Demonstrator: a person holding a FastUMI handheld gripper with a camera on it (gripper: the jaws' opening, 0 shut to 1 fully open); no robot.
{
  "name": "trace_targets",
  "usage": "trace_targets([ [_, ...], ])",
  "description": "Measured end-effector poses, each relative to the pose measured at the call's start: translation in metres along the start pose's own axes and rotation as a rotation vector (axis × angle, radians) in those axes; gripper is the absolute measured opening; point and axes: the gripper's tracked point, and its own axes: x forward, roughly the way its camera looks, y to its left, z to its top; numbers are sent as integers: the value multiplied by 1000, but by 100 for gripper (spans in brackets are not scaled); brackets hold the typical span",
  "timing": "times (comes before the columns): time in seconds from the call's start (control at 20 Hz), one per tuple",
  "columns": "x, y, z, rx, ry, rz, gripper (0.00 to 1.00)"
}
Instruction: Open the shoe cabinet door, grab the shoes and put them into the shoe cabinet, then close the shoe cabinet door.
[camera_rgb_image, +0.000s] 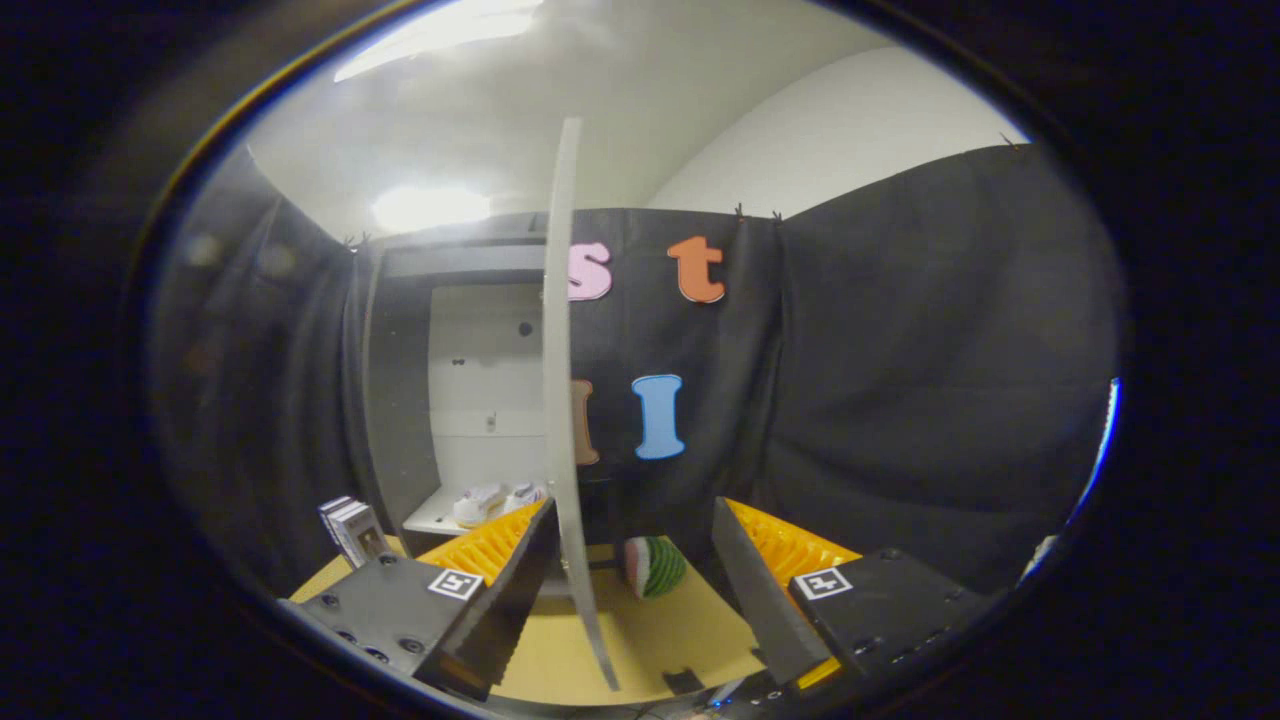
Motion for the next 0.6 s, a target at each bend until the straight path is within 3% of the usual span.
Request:
trace_targets([
  [0.25, 71, -58, -6, -14, 18, 52, 95],
  [0.6, 170, -22, -44, -15, 53, 217, 95],
])
